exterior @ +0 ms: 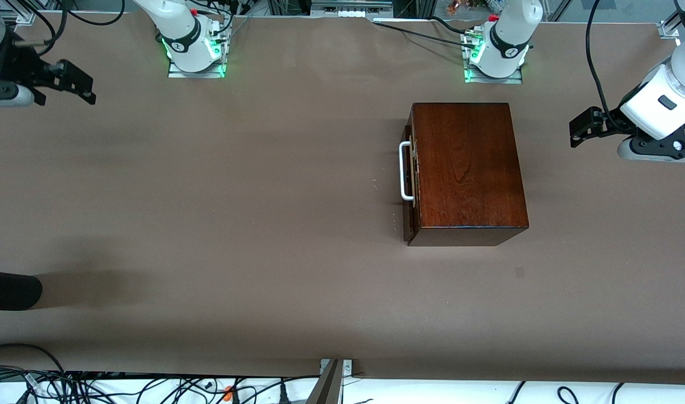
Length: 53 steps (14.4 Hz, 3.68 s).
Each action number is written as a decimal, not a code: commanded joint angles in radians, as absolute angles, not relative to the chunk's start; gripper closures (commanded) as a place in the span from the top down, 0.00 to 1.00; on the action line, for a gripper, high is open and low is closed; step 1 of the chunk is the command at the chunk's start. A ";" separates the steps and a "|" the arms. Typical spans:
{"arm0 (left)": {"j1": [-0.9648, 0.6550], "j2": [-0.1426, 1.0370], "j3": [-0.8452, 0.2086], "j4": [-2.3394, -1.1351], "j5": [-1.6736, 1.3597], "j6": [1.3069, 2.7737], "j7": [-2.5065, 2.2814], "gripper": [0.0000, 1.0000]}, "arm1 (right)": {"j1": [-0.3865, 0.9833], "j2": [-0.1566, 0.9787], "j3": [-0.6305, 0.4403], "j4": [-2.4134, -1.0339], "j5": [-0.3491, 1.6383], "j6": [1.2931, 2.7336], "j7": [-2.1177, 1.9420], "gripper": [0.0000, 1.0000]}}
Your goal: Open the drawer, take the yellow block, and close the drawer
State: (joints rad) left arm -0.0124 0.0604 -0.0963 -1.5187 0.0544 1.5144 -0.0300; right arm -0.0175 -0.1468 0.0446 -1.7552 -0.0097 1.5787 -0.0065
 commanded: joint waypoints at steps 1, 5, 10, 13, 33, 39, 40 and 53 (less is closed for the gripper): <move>-0.012 0.078 -0.095 -1.473 0.051 1.494 -0.006 1.00 | -0.025 -0.135 0.029 -1.758 -0.018 1.615 -0.020 1.00; -0.011 0.083 -0.095 -1.471 0.048 1.494 -0.006 1.00 | -0.025 -0.121 0.028 -1.761 -0.023 1.609 -0.012 1.00; -0.012 0.084 -0.097 -1.476 0.043 1.493 -0.008 1.00 | -0.025 -0.094 0.028 -1.752 -0.020 1.609 -0.006 1.00; -0.015 0.090 -0.101 -1.476 0.037 1.482 -0.006 1.00 | -0.028 -0.094 0.026 -1.747 -0.018 1.609 0.003 1.00; -0.477 0.386 -0.175 -1.473 0.080 1.752 -0.363 1.00 | -0.029 -0.094 0.026 -1.740 -0.014 1.608 0.018 1.00; -0.580 0.511 -0.173 -1.473 0.199 1.836 -0.561 1.00 | -0.029 -0.094 0.026 -1.740 -0.012 1.608 0.018 1.00; -0.580 0.512 -0.173 -1.476 0.201 1.836 -0.577 1.00 | -0.028 -0.094 0.026 -1.740 -0.012 1.608 0.018 1.00; -0.627 0.613 -0.169 -1.500 0.344 1.805 -0.741 1.00 | -0.028 -0.094 0.026 -1.740 -0.011 1.609 0.018 1.00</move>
